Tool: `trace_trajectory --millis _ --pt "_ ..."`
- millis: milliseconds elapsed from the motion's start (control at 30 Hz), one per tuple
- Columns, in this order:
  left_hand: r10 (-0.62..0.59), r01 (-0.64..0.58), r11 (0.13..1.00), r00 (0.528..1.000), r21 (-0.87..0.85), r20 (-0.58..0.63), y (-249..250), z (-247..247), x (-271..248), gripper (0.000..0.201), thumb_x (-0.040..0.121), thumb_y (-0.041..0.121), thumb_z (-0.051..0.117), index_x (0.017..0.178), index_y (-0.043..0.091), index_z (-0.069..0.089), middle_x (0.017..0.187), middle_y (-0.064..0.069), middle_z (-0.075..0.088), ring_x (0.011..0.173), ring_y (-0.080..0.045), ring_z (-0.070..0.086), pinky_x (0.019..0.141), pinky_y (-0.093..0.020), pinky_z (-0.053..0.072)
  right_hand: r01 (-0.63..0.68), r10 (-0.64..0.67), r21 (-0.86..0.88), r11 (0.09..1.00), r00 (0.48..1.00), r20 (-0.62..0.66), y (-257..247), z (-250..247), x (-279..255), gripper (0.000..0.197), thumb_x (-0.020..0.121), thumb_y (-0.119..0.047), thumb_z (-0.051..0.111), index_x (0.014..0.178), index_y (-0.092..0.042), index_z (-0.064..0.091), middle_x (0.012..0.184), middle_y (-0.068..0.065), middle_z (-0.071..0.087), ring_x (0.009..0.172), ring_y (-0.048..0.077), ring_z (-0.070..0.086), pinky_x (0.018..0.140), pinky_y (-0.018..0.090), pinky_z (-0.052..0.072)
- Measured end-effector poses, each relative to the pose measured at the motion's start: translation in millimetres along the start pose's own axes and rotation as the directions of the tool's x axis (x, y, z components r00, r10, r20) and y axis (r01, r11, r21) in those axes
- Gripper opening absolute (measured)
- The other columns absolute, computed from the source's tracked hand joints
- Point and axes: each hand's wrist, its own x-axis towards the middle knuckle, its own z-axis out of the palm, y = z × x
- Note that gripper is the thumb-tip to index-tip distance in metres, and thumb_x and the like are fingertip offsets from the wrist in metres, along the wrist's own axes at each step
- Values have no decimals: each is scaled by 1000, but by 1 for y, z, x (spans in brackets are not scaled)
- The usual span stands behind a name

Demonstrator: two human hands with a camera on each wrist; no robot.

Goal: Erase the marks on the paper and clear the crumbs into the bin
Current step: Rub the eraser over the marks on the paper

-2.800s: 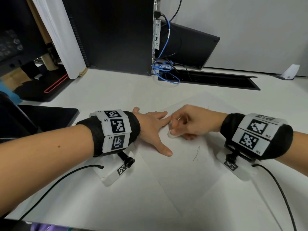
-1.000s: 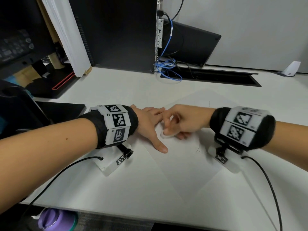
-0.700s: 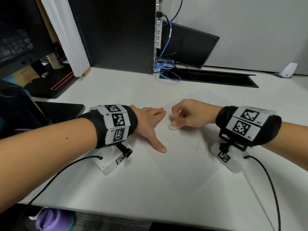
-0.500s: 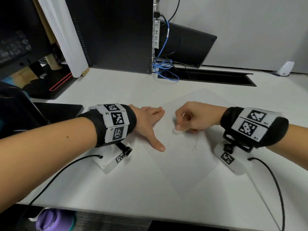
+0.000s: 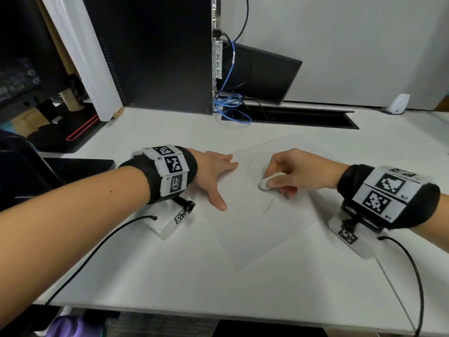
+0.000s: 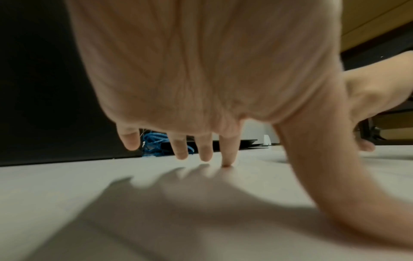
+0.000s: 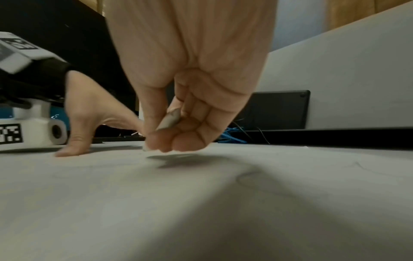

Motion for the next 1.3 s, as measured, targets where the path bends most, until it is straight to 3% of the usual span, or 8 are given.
trace_trajectory --millis 200,400,533,667,933,1067,1200,1300 --pt "65 -64 997 998 -51 7 19 -7 4 97 76 39 71 149 36 6 157 13 -1 145 -13 11 116 -38 20 -27 26 -52 998 999 -24 -5 5 5 18 81 -24 71 78 -16 56 79 15 68 51 19 59 57 27 50" --pt "7 -7 1000 1000 -6 30 43 4 10 114 65 76 58 146 41 -14 156 6 -9 145 -24 3 113 -45 19 0 2 -8 1000 978 209 -11 6 -5 26 84 -15 67 64 -14 51 52 5 56 43 17 47 46 22 42" --pt "11 -11 1000 1000 3 17 45 4 12 121 60 76 63 145 39 -15 157 4 -11 146 -23 3 114 -48 19 -12 6 -208 978 1000 -30 -6 -5 -1 28 85 -19 65 63 -19 48 52 -10 53 43 2 46 47 9 34" --pt "66 -64 998 996 -29 58 41 6 10 126 59 70 69 144 42 -20 155 11 -24 145 -14 -17 116 -50 3 -13 23 -62 998 988 152 -4 -2 -10 28 83 -18 69 61 -17 51 53 6 53 48 18 44 48 20 36" --pt "41 -41 999 999 -3 29 50 6 10 117 59 75 65 141 50 -15 157 4 -19 146 -22 -12 114 -59 0 20 -8 -61 998 983 182 -8 6 -16 26 83 -17 69 63 -14 53 50 1 53 46 17 45 44 16 37" --pt "27 -27 1000 998 -2 51 53 4 10 114 57 77 63 136 58 -17 157 2 -21 146 -25 -15 113 -60 1 5 -7 -185 983 1000 -9 -5 -3 -13 26 84 -19 68 63 -15 52 50 -10 50 42 -2 48 46 8 33" --pt "20 -20 1000 998 5 55 52 2 8 113 59 76 63 138 56 -16 157 3 -21 146 -21 -12 114 -57 2 18 -4 -114 993 992 124 -6 8 -20 29 84 -17 67 61 -17 50 42 -10 50 40 4 44 47 12 35" --pt "39 -40 999 998 32 47 53 2 7 114 60 77 62 139 52 -17 156 7 -21 145 -16 -15 114 -57 -1 12 -22 -244 970 999 -39 -6 0 -17 26 84 -21 66 63 -18 52 54 -11 51 50 4 47 57 18 35"
